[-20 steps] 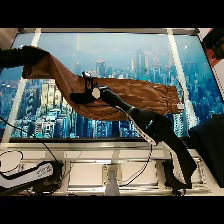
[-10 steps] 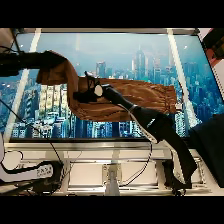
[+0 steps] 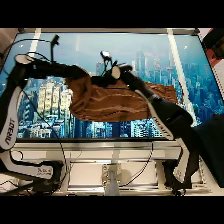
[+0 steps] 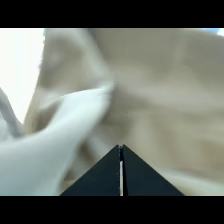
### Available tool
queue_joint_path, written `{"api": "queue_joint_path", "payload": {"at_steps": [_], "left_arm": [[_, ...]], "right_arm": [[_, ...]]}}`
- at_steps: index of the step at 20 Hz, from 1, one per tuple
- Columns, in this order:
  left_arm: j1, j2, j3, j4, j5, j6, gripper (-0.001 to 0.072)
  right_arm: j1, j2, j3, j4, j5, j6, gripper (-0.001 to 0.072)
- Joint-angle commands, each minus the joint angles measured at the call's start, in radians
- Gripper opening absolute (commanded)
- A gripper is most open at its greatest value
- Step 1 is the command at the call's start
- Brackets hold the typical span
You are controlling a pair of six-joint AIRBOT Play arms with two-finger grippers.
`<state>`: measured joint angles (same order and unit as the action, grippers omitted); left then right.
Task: Fold the clothes and pants, and hang the long-sleeved shirts on hangers.
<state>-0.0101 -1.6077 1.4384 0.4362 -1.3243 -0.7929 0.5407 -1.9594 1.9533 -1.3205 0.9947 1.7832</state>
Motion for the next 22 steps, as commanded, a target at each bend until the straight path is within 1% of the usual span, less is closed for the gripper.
{"api": "queue_joint_path", "payload": {"at_steps": [1,3,8,12,15,17,18,19,20,21,22], "left_arm": [[-0.095,-0.077,0.0,0.005,0.032,0.0,0.0021],[-0.154,-0.117,0.0,0.005,0.076,0.0,0.0021],[-0.282,-0.182,0.0,-0.007,0.135,0.0,0.0022],[-0.357,-0.215,0.0,-0.081,0.205,0.0,0.0022],[-0.391,-0.227,0.0,-0.089,0.279,0.0,0.0025],[-0.395,-0.23,0.0,-0.089,0.297,0.0,0.0032],[-0.394,-0.23,0.0,-0.089,0.294,0.0,0.0145],[-0.39,-0.23,0.0,-0.089,0.285,-0.008,0.0425],[-0.386,-0.23,0.0,-0.089,0.281,-0.04,0.0699],[-0.378,-0.23,0.0,-0.09,0.277,-0.083,0.071],[-0.369,-0.229,0.0,-0.092,0.262,-0.092,0.071]], "right_arm": [[-0.092,0.104,0.001,-0.121,0.143,-0.083,0.004],[-0.144,0.165,0.001,-0.124,0.171,-0.099,0.0041],[-0.221,0.275,0.001,-0.125,0.172,-0.103,0.0041],[-0.237,0.294,0.001,-0.13,0.176,-0.103,0.0041],[-0.237,0.294,0.001,-0.132,0.193,-0.103,0.0041],[-0.237,0.294,0.001,-0.134,0.196,-0.103,0.0041],[-0.237,0.294,0.001,-0.135,0.196,-0.103,0.0041],[-0.237,0.294,0.001,-0.135,0.196,-0.103,0.0041],[-0.237,0.294,0.001,-0.135,0.196,-0.103,0.0041],[-0.237,0.294,0.001,-0.135,0.196,-0.103,0.0041],[-0.237,0.294,0.001,-0.135,0.196,-0.103,0.0041]]}}
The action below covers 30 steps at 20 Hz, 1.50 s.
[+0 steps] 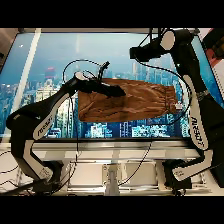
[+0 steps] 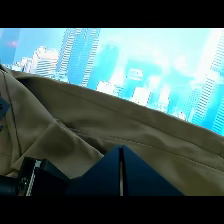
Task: Fold the clothes and pants, and hang the long-sleeved shirts on hangers.
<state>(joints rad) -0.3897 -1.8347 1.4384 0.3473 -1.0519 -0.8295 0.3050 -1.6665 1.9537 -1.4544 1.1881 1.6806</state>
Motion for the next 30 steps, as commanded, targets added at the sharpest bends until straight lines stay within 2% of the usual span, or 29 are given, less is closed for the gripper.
{"api": "queue_joint_path", "payload": {"at_steps": [1,5,9,12,15,17,18,22,27,28,29,30], "left_arm": [[0.022,-0.001,0.0,-0.01,-0.037,-0.055,0.0707],[0.132,0.03,0.0,-0.011,-0.119,-0.058,0.0696],[0.362,0.095,0.0,0.019,-0.271,-0.053,0.0696],[0.531,0.108,0.0,0.217,-0.342,-0.057,0.0686],[0.616,0.1,-0.005,0.432,-0.349,-0.091,0.0671],[0.635,0.081,-0.016,0.439,-0.332,-0.09,0.0668],[0.635,0.06,-0.016,0.439,-0.325,-0.087,0.0637],[0.627,-0.048,-0.016,0.436,-0.296,-0.083,0.0642],[0.589,-0.136,-0.016,0.333,-0.295,-0.083,0.065],[0.579,-0.145,-0.015,0.33,-0.292,-0.084,0.0643],[0.57,-0.148,-0.015,0.328,-0.292,-0.083,0.058],[0.558,-0.149,-0.015,0.328,-0.293,-0.083,0.057]], "right_arm": [[-0.001,0.001,0.0,-0.002,0.003,0.0,0.0041],[-0.001,0.001,0.0,-0.022,0.006,-0.001,0.0041],[-0.001,0.001,0.0,-0.041,0.007,-0.047,0.0041],[-0.009,0.001,0.0,-0.046,0.008,-0.052,0.0041],[-0.028,0.001,0.0,-0.046,0.008,-0.052,0.0041],[-0.039,0.001,0.0,-0.045,0.008,-0.052,0.0041],[-0.039,0.001,0.0,-0.047,0.008,-0.052,0.0041],[-0.038,0.001,0.0,-0.042,0.008,-0.051,0.0041],[-0.039,0.001,0.0,-0.043,0.006,-0.052,0.0041],[-0.039,0.001,0.0,-0.042,0.006,-0.052,0.0041],[-0.039,0.001,0.0,-0.042,0.006,-0.052,0.0041],[-0.039,0.001,0.0,-0.042,0.006,-0.052,0.0041]]}}
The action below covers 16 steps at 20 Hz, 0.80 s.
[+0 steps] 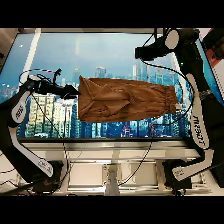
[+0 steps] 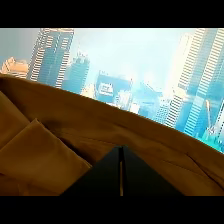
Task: Fold the clothes and pants, and hang the long-sleeved shirts on hangers.
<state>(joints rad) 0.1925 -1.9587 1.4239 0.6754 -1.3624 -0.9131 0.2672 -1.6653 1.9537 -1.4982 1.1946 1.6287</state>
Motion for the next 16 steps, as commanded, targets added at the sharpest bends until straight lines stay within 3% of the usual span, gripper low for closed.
{"api": "queue_joint_path", "payload": {"at_steps": [1,9,11,13,14,15,16], "left_arm": [[-0.034,-0.025,-0.001,0.0,0.016,0.0,0.057],[-0.06,-0.027,0.0,0.005,0.017,0.0,0.0524],[-0.063,-0.027,0.0,0.005,0.031,0.0,0.043],[-0.072,-0.026,0.0,0.005,0.035,0.0,0.0282],[-0.078,-0.026,0.002,0.008,0.034,0.0,0.0083],[-0.08,-0.024,0.002,0.008,0.037,-0.01,0.0018],[-0.085,-0.019,0.003,0.01,0.037,-0.024,0.0017]], "right_arm": [[-0.001,0.0,0.0,0.002,0.0,0.0,0.0041],[-0.001,0.0,0.0,0.002,0.0,0.0,0.0041],[-0.001,0.0,0.0,0.001,-0.001,0.0,0.0041],[-0.001,0.0,0.0,0.001,-0.001,0.0,0.0041],[-0.001,0.0,0.0,0.001,-0.001,0.0,0.0041],[-0.001,0.0,0.0,0.001,-0.001,0.0,0.0041],[-0.001,0.0,0.0,0.001,-0.001,0.0,0.0041]]}}
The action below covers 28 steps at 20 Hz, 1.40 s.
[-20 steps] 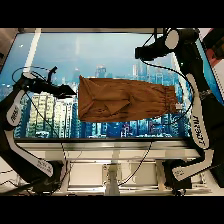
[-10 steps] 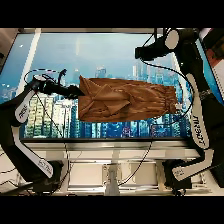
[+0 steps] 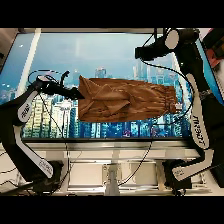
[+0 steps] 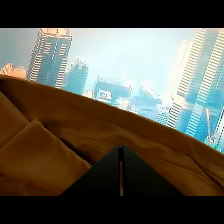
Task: Fold the clothes and pants, and hang the long-sleeved shirts on hangers.
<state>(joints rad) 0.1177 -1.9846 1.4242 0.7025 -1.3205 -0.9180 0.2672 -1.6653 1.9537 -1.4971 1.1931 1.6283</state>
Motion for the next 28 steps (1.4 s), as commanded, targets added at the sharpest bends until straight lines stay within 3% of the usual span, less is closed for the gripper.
{"api": "queue_joint_path", "payload": {"at_steps": [1,6,11,15,20,25,28], "left_arm": [[-0.01,0.02,0.003,-0.007,-0.008,-0.026,0.0016],[-0.01,0.238,0.004,0.245,0.045,-0.132,0.0016],[-0.016,0.482,0.004,0.22,0.075,-0.149,0.0017],[-0.04,0.603,0.004,0.268,0.091,-0.271,0.0016],[-0.1,0.639,0.069,0.547,0.021,-0.412,0.0015],[-0.215,0.634,0.153,0.87,-0.101,-0.48,0.0015],[-0.292,0.636,0.201,0.887,-0.096,-0.494,0.0016]], "right_arm": [[-0.001,0.0,0.0,-0.001,0.001,0.0,0.0041],[-0.002,0.009,0.0,0.0,0.002,0.0,0.0041],[-0.001,0.016,0.0,0.0,0.019,0.0,0.0041],[-0.002,0.015,0.0,-0.001,0.038,0.0,0.0041],[-0.001,0.013,0.0,0.0,0.047,0.0,0.0041],[0.0,0.01,-0.002,0.003,0.05,0.0,0.0041],[0.002,0.01,-0.002,0.009,0.069,0.0,0.0041]]}}
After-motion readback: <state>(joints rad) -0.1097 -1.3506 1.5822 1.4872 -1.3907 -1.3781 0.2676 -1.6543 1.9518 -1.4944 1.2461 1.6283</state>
